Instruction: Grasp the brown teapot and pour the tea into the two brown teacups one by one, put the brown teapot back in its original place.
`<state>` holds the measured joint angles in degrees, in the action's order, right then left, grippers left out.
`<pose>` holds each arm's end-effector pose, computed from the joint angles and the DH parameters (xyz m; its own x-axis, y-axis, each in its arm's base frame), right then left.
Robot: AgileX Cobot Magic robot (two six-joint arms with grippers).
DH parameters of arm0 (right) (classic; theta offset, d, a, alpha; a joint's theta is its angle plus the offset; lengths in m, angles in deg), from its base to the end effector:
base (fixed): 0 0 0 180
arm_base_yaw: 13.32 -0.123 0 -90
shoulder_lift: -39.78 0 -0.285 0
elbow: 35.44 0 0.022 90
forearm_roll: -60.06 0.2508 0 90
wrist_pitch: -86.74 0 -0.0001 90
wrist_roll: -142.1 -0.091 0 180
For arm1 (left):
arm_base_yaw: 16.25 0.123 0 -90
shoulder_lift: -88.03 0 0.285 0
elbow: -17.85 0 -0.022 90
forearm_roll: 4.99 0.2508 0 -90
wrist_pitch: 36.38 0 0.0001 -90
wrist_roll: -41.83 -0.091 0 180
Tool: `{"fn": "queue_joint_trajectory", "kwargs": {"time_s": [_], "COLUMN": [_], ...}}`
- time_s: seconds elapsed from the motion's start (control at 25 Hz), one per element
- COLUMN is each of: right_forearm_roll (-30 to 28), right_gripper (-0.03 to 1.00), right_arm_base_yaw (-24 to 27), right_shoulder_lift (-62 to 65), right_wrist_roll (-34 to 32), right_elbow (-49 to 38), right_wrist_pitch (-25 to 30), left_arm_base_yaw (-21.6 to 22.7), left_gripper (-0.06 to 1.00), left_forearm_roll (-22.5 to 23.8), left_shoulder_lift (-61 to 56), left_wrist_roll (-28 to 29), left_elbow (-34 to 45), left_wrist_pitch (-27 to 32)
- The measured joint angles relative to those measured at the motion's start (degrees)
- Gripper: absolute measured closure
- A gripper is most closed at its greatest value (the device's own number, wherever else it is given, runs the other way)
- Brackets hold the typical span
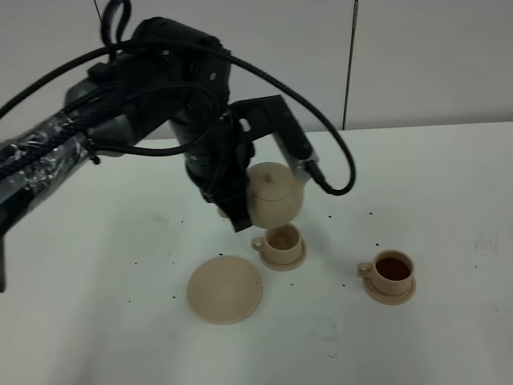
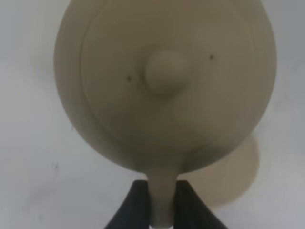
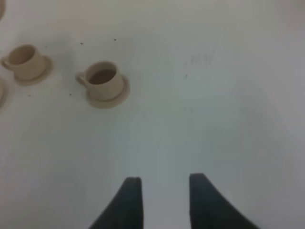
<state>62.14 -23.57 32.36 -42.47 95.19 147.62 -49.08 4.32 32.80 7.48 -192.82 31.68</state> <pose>-0.0048 0.0021 0.2733 -0.4745 0.0130 -0.8801 -0.1601 0.9819 0.1008 0.3789 -0.2282 0.2756 -0.3257 0.9322 -0.1578 0.8824 0.3597 0.3033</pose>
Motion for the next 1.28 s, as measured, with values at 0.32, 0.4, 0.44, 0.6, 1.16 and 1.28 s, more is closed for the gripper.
{"fn": "queue_joint_trajectory", "kwargs": {"time_s": [0.32, 0.4, 0.44, 0.6, 1.16, 1.28], "right_forearm_roll": [0.0, 0.0, 0.0, 0.0, 0.0, 0.0], "right_gripper": [0.73, 0.73, 0.73, 0.73, 0.73, 0.73], "right_arm_base_yaw": [0.0, 0.0, 0.0, 0.0, 0.0, 0.0], "right_shoulder_lift": [0.0, 0.0, 0.0, 0.0, 0.0, 0.0], "right_wrist_roll": [0.06, 0.06, 0.06, 0.06, 0.06, 0.06], "right_elbow": [0.0, 0.0, 0.0, 0.0, 0.0, 0.0], "right_wrist_pitch": [0.0, 0.0, 0.0, 0.0, 0.0, 0.0], "left_arm_base_yaw": [1.64, 1.58, 1.58, 1.58, 1.58, 1.58], "left_gripper": [0.78, 0.78, 0.78, 0.78, 0.78, 0.78], "left_forearm_roll": [6.2, 7.55, 8.0, 8.79, 9.49, 11.14], "left_shoulder_lift": [-0.55, -0.55, -0.55, -0.48, 2.93, 2.95], "left_wrist_roll": [-2.06, -3.38, -4.15, -6.14, -9.12, -9.12], "left_elbow": [1.2, 1.2, 1.2, 1.2, 1.27, 1.27], "left_wrist_pitch": [0.0, 0.0, 0.0, 0.0, -0.05, -0.11]}}
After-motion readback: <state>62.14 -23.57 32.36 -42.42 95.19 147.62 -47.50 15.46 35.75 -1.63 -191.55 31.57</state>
